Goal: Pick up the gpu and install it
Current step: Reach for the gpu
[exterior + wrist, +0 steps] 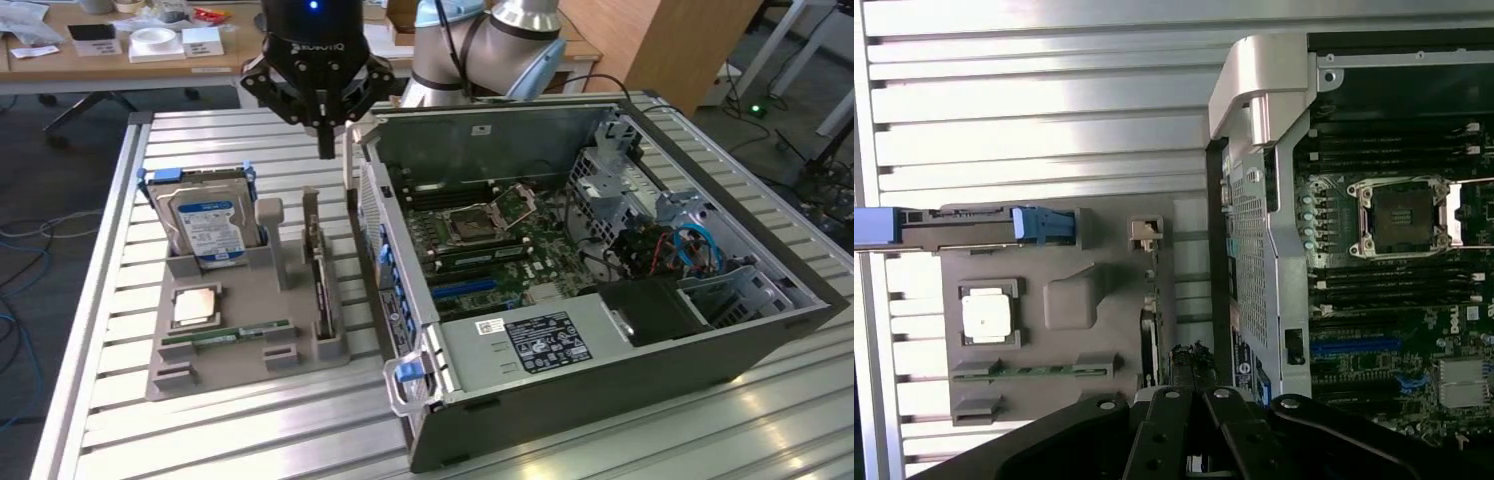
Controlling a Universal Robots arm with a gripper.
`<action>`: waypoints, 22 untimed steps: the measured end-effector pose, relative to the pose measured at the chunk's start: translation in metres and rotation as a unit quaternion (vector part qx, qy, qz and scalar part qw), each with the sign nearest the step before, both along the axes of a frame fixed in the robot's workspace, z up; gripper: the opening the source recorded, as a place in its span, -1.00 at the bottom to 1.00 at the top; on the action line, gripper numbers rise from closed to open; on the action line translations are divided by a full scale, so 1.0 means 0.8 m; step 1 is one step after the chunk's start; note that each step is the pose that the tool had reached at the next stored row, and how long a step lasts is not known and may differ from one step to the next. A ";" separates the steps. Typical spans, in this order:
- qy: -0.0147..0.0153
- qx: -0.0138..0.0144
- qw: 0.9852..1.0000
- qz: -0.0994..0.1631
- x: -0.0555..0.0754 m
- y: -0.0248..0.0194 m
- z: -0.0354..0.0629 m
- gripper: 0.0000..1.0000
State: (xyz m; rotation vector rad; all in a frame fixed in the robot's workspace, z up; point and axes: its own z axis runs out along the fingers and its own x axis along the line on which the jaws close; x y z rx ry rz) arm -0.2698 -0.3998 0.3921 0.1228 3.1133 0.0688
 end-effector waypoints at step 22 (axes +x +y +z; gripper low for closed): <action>0.000 -0.001 1.000 0.000 -0.009 -0.0221 0.000 -0.79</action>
